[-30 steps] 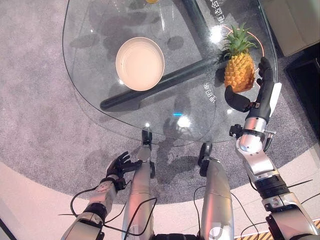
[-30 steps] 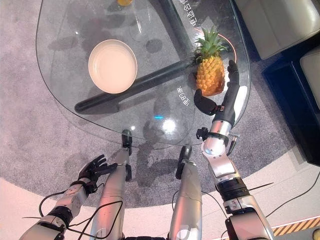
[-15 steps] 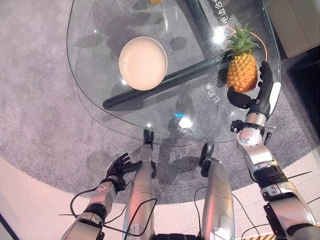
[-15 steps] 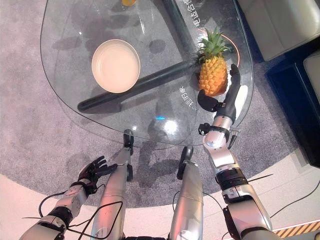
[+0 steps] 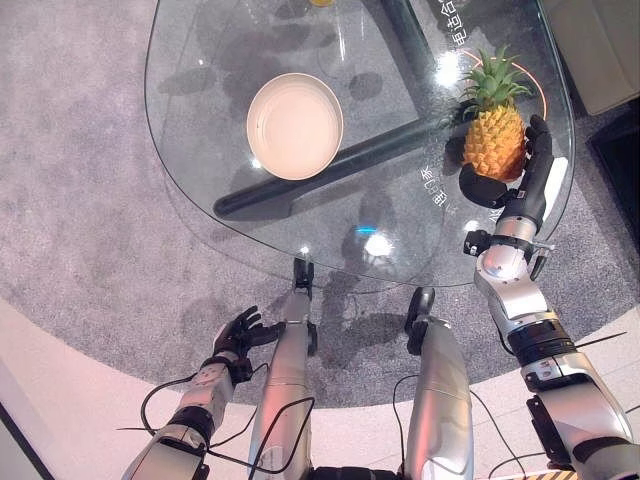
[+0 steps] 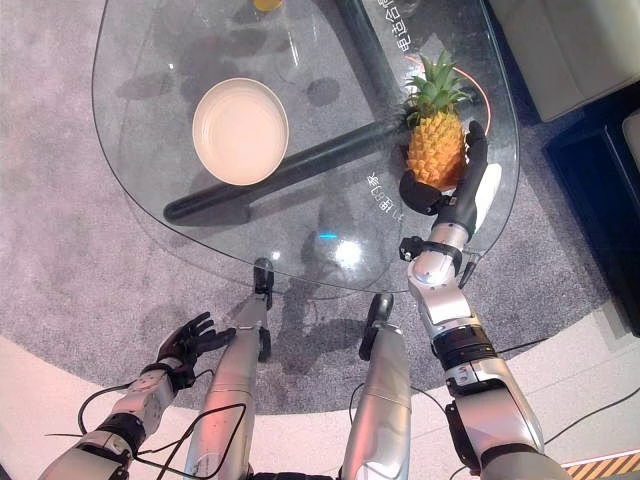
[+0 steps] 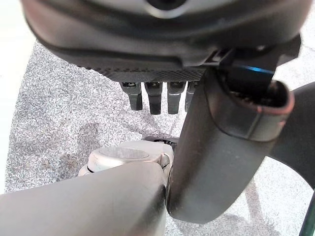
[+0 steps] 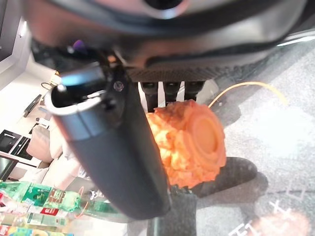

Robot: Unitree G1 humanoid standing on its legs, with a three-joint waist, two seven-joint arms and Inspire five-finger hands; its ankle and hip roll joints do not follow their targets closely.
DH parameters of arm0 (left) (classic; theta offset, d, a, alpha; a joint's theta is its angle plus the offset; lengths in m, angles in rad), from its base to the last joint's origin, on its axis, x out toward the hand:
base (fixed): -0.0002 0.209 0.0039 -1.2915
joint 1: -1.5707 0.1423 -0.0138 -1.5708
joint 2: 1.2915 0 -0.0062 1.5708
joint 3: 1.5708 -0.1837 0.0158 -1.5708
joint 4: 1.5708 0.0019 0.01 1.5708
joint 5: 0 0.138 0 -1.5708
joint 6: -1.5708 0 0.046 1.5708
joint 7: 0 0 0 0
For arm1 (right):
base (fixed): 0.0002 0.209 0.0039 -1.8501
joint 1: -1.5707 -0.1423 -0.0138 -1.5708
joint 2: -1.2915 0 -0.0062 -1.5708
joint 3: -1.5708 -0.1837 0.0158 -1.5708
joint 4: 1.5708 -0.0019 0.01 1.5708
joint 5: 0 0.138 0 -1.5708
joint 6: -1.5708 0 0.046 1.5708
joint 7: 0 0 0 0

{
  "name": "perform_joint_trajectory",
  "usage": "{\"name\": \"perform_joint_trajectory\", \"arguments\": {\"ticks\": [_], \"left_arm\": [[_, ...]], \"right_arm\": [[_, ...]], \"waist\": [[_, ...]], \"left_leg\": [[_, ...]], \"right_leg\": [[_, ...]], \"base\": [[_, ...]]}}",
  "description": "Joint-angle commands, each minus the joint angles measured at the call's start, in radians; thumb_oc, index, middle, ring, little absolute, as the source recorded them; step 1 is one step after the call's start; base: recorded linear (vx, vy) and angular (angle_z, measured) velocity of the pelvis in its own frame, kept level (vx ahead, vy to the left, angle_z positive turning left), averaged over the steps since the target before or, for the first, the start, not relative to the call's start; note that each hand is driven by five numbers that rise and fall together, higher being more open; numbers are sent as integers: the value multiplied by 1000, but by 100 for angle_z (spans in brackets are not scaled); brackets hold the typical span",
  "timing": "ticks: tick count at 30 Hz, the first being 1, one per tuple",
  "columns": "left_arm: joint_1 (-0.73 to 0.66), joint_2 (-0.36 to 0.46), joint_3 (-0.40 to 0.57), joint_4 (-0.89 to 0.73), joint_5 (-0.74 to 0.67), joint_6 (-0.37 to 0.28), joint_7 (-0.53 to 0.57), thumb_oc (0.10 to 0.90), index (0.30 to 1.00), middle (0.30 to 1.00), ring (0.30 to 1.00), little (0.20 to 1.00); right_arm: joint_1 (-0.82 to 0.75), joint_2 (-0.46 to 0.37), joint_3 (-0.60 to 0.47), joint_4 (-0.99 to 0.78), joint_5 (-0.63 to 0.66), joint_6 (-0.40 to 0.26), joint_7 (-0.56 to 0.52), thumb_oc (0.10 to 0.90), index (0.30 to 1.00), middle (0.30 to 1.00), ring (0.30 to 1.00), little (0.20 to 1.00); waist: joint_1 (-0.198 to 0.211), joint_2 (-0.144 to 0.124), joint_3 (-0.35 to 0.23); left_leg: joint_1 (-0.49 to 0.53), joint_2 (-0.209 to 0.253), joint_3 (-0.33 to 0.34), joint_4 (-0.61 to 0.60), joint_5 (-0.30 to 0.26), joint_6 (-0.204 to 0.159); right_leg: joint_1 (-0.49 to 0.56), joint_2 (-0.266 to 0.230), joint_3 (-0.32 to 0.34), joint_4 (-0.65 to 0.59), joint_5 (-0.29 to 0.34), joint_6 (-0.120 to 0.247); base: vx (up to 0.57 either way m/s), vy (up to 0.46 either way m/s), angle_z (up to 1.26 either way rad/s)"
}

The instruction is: Pick up the fruit to the plate

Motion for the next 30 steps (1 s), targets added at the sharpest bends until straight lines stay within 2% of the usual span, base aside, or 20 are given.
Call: {"name": "perform_joint_trajectory", "arguments": {"ticks": [1, 20, 22, 23, 30], "left_arm": [[16, 17, -36, 29, 15, 8, -5, 800, 900, 900, 900, 900], [0, 15, -59, 33, 10, 11, -6, 800, 900, 900, 900, 900], [-1, 14, -60, 33, 11, 11, -5, 800, 900, 900, 900, 900], [0, 16, -60, 31, 12, 13, -5, 800, 900, 900, 900, 900], [-1, 20, -60, 27, 7, 15, -9, 800, 900, 900, 900, 900]], "right_arm": [[-88, -78, 0, 0, 6, -37, -41, 800, 900, 900, 900, 900], [-174, -99, 49, 137, 30, 55, -13, 800, 900, 900, 900, 900], [-177, -99, 52, 141, 25, 59, -15, 155, 347, 347, 347, 255], [-181, -101, 53, 144, 22, 64, -15, 100, 300, 300, 300, 200], [-188, -107, 64, 142, 11, 72, -14, 100, 300, 300, 300, 200]], "waist": [[15, 10, -16], [30, 18, -16], [32, 17, -16], [33, 17, -16], [32, 18, -16]], "left_leg": [[23, 14, 34, 189, -180, 14], [26, 13, 30, 182, -175, 13], [26, 13, 30, 182, -176, 13], [27, 13, 29, 181, -175, 13], [25, 14, 29, 180, -172, 12]], "right_leg": [[33, -11, -3, -221, 202, 8], [36, -13, -11, -222, 202, 7], [36, -14, -12, -222, 202, 7], [38, -14, -14, -223, 203, 7], [34, -12, -12, -222, 204, 7]], "base": [[0, 0, 0], [0, 0, 0], [0, 0, 0], [0, 0, 0], [0, 0, 0]]}}
